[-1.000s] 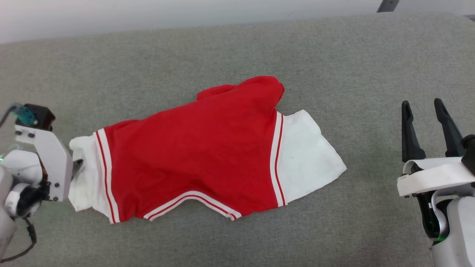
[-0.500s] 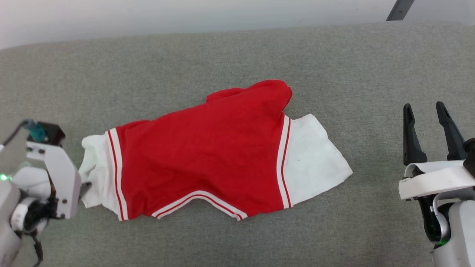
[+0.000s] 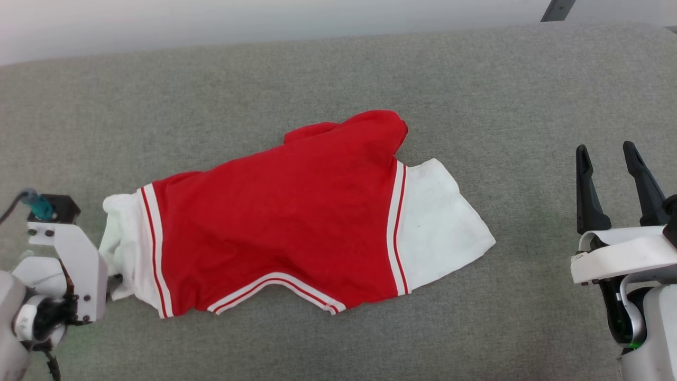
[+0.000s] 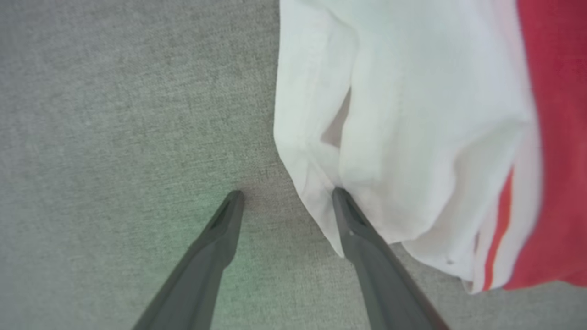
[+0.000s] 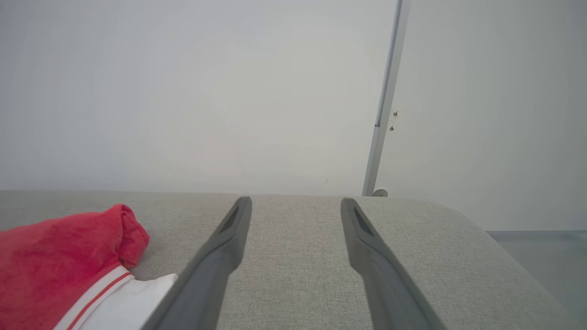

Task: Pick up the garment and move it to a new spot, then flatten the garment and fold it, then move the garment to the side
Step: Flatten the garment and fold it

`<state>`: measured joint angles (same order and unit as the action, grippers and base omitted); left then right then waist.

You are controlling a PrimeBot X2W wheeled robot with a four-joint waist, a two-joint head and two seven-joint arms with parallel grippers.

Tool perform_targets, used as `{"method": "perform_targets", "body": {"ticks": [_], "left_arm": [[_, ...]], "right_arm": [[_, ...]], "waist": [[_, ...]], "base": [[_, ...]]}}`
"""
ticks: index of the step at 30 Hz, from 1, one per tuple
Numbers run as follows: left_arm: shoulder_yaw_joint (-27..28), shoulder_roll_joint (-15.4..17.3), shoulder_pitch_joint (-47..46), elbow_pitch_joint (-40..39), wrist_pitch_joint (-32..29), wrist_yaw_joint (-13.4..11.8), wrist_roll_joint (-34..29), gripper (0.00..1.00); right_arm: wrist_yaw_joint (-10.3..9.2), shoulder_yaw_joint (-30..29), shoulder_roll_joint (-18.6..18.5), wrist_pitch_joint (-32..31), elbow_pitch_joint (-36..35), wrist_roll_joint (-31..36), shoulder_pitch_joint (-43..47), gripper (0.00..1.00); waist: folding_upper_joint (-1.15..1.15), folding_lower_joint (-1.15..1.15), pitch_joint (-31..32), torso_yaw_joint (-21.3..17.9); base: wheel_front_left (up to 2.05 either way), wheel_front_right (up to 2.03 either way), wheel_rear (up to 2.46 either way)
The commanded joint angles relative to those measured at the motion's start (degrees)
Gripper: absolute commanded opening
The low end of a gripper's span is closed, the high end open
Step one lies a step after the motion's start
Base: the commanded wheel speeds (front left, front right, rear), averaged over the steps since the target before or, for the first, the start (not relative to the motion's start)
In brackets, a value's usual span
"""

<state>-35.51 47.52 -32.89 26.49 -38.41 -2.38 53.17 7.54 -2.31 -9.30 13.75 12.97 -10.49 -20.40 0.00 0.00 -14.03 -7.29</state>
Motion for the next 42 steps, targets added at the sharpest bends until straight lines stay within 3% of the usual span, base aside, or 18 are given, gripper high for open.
{"method": "perform_targets", "body": {"ticks": [1,8,9,10,11,21,33,42], "left_arm": [[-0.7,-1.3,1.0,0.6,-0.4,0.7,0.5,1.00],[0.9,-5.2,1.0,2.4,-3.3,0.0,6.0,0.99],[1.2,-5.8,1.0,2.7,-3.9,-0.2,7.0,0.71],[1.5,-6.4,1.1,2.8,-4.7,-0.3,7.9,0.31],[1.6,-6.9,1.1,2.9,-5.4,-0.4,8.7,0.00],[2.1,-3.9,-0.7,3.4,-5.2,-1.9,6.9,0.00],[2.0,-3.6,-2.5,0.8,-3.3,-1.7,5.5,0.00],[1.0,-5.4,-4.5,-0.2,-2.7,-0.5,4.5,0.00]], "right_arm": [[-0.11,0.0,-0.2,-0.1,-0.3,-0.1,0.7,1.00],[-0.11,-0.5,-0.5,-0.9,-1.0,0.4,1.0,1.00],[-0.11,-0.6,-0.5,-0.9,-1.0,0.4,1.0,1.00],[-0.11,-0.7,-0.4,-1.1,-1.1,0.4,1.0,1.00],[-0.11,-0.8,-0.4,-1.1,-1.1,0.5,1.0,1.00],[-0.11,0.8,-0.4,-4.1,-1.1,-0.9,1.2,1.00],[-0.11,10.5,-3.2,-23.4,-1.1,-10.1,3.7,1.00],[-0.11,11.8,-4.6,-37.1,0.5,-11.5,2.3,1.00]], "waist": [[0.00,0.00,-0.1,-0.1],[0.00,0.00,-0.3,0.2],[0.00,0.00,-0.4,0.3],[0.00,0.00,-0.4,0.4],[0.00,0.00,-0.4,0.4],[0.00,0.00,-0.7,1.0],[0.00,0.00,-2.0,3.1],[0.00,0.00,-3.2,4.9]], "base": [[0.00,0.00,0.00],[0.00,0.00,0.00],[0.00,0.00,0.00],[0.00,0.00,0.00],[0.00,0.00,0.00],[0.00,0.00,0.00],[0.00,0.00,0.00],[0.00,0.00,0.00]]}}
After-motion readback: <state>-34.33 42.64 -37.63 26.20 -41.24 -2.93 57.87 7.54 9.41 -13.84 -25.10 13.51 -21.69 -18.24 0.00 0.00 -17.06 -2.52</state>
